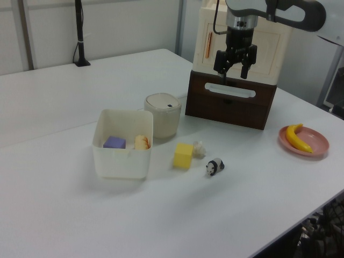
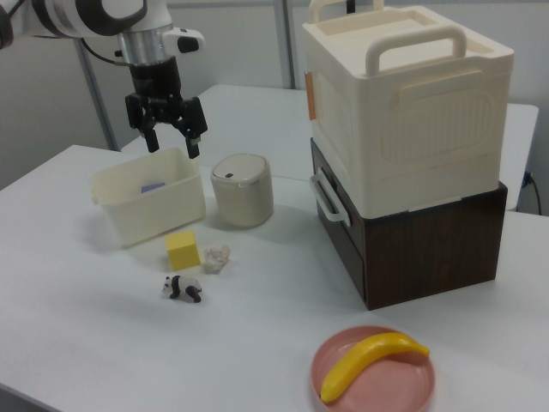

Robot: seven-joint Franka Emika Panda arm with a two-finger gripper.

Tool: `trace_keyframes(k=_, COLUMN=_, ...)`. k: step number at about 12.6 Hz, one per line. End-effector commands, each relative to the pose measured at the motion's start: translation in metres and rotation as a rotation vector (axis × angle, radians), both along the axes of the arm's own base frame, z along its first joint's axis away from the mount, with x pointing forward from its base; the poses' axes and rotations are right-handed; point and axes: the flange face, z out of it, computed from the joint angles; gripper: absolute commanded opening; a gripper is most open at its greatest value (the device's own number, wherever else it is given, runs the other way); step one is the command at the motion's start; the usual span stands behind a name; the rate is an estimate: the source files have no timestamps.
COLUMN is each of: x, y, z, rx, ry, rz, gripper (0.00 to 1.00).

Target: Open the trash can

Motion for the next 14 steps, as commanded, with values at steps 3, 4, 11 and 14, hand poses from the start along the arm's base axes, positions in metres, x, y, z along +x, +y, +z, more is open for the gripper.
trace_keyframes(k=3, x=-0.010, y=0.005, z=0.002, rx=0.014, ry=-0.008, rz=-0.001, gripper=1.00)
trace_keyframes(k=4, x=-0.009, y=0.005, z=0.001, rx=0.014, ry=-0.008, rz=-0.001, gripper=1.00)
trace_keyframes(k=11, x=0.000, y=0.002, z=-0.006, rx=0.011, ry=-0.024, rz=0.009, gripper=0.91)
trace_keyframes(k=14, x=0.008, y=0.004, z=-0.006, rx=0.026, ry=-0.059, rz=0.077, gripper=0.19)
